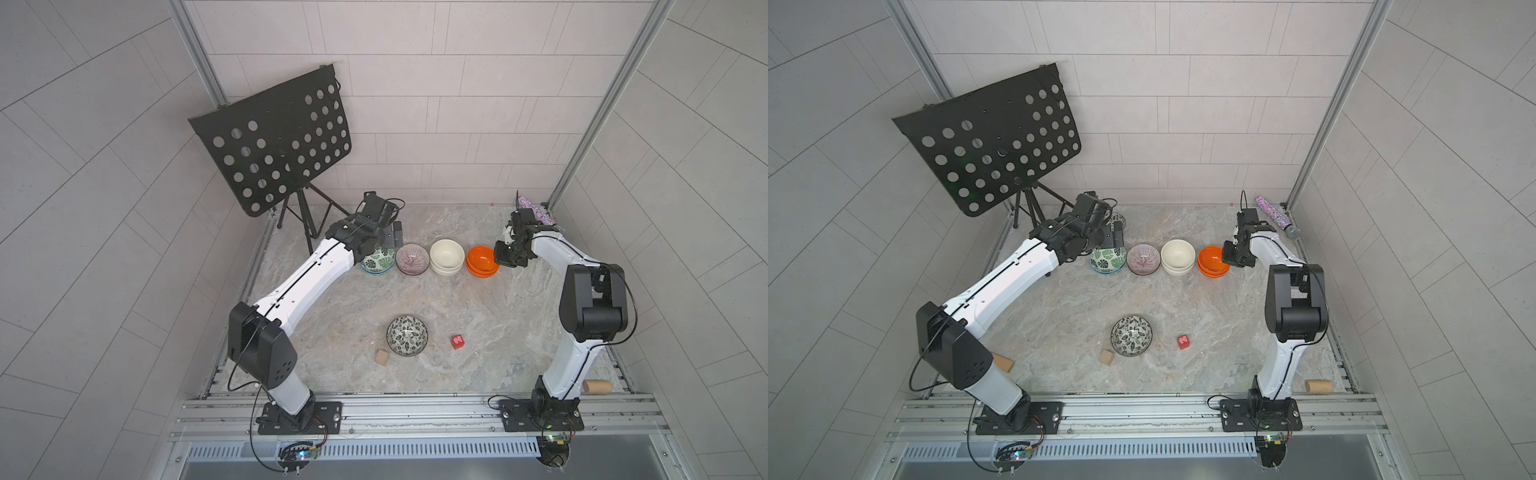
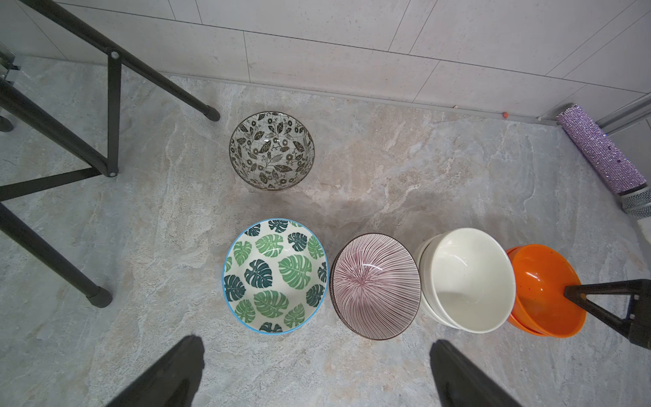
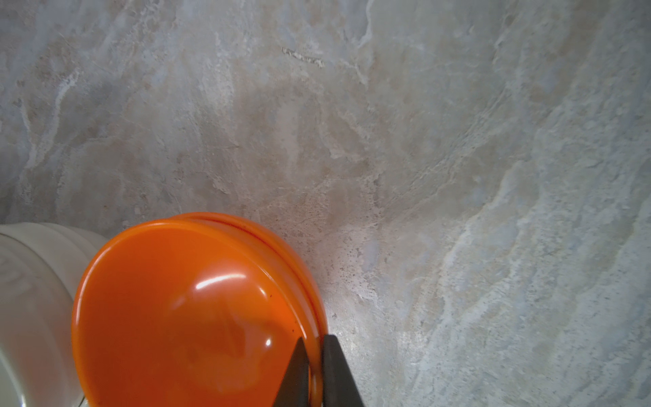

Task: Stack the bowls
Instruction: Place the bowl on the bowl.

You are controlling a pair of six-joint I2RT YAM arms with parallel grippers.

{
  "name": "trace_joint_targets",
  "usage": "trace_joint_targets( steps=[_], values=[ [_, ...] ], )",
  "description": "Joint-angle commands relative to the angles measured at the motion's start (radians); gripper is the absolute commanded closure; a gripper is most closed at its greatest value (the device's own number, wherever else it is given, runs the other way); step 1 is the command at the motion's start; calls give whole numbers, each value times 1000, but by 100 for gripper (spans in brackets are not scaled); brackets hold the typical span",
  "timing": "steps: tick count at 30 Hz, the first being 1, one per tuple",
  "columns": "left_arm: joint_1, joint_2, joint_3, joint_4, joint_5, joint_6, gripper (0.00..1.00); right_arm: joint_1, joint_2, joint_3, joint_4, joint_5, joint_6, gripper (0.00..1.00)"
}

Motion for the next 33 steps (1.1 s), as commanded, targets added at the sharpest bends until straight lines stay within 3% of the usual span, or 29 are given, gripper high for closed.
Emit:
trace_joint_targets(
  steps=[1,12,16,22,27,33],
  values=[
    [6,9,-12,3,5,-4,0,8,14,33,13,12,9,87],
    [15,10,-13,3,1,1,0,11,-28,24,3,27,9,75],
    [75,46,14,-2,45,1,0,11,-101,25,-15,52,9,67],
    [198,216,127,-24,66,-38,3,11,-226,23,-17,74,13,59],
    [235,393,261,-19,25,-97,16,21,-275,43,-25,73,7,57],
    [258,614,478,-76,21,-155,20,60,-311,52,-28,85,-10,57]
  ],
)
